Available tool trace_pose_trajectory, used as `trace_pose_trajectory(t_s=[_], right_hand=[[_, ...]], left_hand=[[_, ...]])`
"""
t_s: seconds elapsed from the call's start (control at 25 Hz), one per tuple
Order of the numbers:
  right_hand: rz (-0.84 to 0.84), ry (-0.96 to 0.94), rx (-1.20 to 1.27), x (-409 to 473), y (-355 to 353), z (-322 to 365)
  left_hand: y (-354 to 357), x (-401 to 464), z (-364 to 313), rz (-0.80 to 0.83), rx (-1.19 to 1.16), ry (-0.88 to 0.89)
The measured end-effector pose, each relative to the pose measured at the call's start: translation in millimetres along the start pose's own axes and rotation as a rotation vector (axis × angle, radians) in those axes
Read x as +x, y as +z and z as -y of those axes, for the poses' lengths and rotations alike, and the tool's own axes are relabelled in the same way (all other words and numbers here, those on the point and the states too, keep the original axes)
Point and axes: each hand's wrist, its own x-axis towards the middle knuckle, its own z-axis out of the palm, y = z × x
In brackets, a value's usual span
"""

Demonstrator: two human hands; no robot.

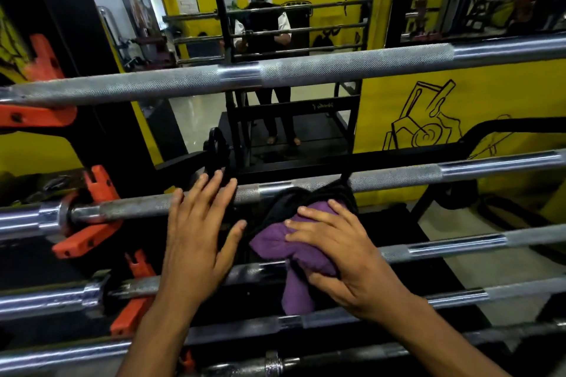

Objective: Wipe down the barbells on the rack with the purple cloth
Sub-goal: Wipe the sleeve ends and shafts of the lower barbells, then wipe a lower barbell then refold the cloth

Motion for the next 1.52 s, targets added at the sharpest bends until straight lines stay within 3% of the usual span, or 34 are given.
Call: trace_pose_trajectory(t_s=[0.12,0.24,0.44,0.56,0.6,0.72,0.96,1.08,1.2,1.4,1.52], right_hand=[[-0.048,0.278,0.351,-28,-8,11],[-0.083,0.522,0.618,-54,-9,26],[0.101,0.516,0.900,-91,-17,48],[0.088,0.560,0.973,-116,-28,57],[0.080,0.590,0.990,-128,-34,58],[0.101,0.625,1.002,-177,-50,61],[0.504,0.560,0.876,-278,-55,95],[0.722,0.451,0.790,-304,-43,123],[0.764,0.410,0.818,-305,-35,149],[0.861,0.231,0.818,-289,-8,217],[0.901,0.183,0.683,-290,29,266]], left_hand=[[7,-47,-28,0.042,-0.284,-0.099],[16,-103,-62,0.188,-0.639,-0.228],[-9,-152,-125,0.395,-1.136,-0.412],[-35,-161,-157,0.432,-1.370,-0.469],[-41,-164,-170,0.444,-1.346,-0.489],[-46,-179,-216,0.463,-0.945,-0.539],[-75,-257,-280,0.498,-0.666,-0.582],[-111,-301,-291,0.429,-0.629,-0.715],[-141,-339,-287,0.364,-0.660,-0.889],[-189,-411,-265,0.453,-0.805,-1.105],[-221,-459,-250,0.328,-0.810,-1.199]])
